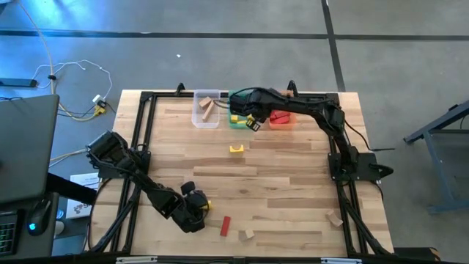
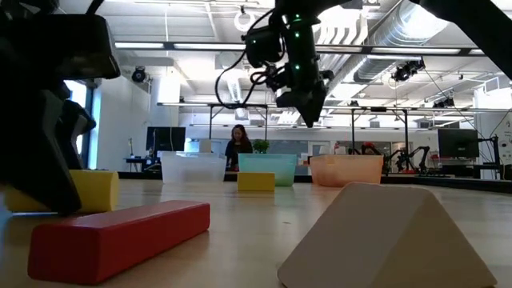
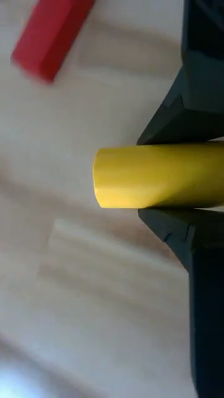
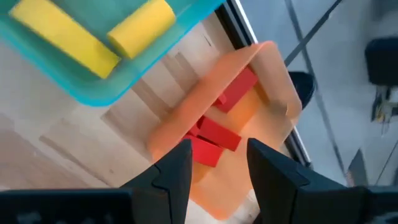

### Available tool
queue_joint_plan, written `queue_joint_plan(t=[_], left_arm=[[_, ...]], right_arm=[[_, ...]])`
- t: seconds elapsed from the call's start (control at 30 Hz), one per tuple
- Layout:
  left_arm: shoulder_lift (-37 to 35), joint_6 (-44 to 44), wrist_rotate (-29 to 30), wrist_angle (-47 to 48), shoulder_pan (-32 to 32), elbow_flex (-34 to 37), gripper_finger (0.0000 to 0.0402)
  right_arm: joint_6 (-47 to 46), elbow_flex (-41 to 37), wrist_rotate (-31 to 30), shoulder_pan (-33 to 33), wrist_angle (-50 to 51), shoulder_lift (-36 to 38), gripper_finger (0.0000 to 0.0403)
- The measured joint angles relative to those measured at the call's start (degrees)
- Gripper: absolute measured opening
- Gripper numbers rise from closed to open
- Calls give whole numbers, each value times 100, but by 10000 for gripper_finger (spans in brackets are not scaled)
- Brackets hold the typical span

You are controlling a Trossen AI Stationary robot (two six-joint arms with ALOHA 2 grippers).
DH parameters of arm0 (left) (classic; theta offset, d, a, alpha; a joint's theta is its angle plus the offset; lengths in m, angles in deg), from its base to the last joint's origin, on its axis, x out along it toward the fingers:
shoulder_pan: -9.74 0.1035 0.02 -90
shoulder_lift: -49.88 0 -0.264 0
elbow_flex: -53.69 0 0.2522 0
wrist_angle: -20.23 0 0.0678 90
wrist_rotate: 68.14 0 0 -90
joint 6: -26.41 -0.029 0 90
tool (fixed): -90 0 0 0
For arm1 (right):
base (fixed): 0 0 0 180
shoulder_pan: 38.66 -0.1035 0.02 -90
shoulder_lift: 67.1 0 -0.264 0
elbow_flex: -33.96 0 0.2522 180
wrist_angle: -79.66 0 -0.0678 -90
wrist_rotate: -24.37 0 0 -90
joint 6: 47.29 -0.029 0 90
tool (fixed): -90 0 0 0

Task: Sort & place blocks by color
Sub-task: Put the yellow block into the green transparent bin

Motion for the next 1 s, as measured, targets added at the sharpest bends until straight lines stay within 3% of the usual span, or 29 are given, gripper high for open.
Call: queue_joint_plan(t=[0.43, 0.73, 1.0], left_arm=[[-600, -811, 446, 1114, 812, 10, 103], [-1369, -1111, 851, 1979, 1193, 3, 103], [-1848, -1819, 944, 1991, 1607, 3, 103]], right_arm=[[22, 2, -429, -602, 31, 376, 138], [-493, 2, -681, -1024, 479, 547, 138], [-740, 2, -636, -1239, 668, 547, 138]])
